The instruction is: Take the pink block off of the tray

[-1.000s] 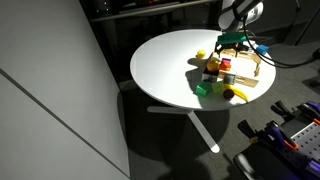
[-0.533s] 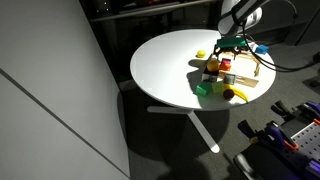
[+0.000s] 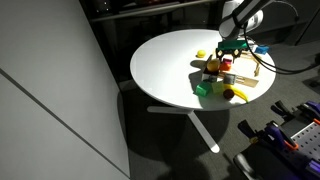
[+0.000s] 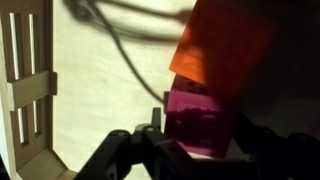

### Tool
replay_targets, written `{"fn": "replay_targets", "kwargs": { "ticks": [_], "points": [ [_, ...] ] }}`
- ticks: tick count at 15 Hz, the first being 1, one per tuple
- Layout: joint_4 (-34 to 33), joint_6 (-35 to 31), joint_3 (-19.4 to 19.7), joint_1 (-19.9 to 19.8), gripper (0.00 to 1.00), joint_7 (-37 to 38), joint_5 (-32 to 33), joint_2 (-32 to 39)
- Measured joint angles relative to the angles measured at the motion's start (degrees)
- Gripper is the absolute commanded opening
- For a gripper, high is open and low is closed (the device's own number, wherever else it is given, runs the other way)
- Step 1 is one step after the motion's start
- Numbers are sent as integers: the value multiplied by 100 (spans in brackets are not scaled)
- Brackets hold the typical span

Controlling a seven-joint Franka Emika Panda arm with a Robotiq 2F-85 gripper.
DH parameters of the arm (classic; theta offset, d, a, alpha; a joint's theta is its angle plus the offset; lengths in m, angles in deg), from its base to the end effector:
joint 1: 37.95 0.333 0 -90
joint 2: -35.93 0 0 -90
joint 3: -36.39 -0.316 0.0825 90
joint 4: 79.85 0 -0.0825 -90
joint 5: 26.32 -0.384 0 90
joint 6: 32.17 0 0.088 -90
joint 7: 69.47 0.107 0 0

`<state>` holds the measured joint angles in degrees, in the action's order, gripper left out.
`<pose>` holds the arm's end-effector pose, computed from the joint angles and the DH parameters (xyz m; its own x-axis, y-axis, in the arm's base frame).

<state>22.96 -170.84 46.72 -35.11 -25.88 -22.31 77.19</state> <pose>0.6373 -0.0781 0.1454 0.7003 -0.7125 0.0426 -0.7070 -0.6842 0.1792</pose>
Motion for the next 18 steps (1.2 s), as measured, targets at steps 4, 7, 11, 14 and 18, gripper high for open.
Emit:
{"fn": "replay_targets", "kwargs": {
  "ticks": [4,7,11,14,18],
  "points": [
    [8,0,39,31,31,1,0,-14],
    [9,0,69,110,31,1,2,-42],
    [12,10,126,285,31,3,26,-174],
    [22,11,193,439,31,11,116,-345],
    [95,57,219,583,31,12,232,-642]
  ]
}}
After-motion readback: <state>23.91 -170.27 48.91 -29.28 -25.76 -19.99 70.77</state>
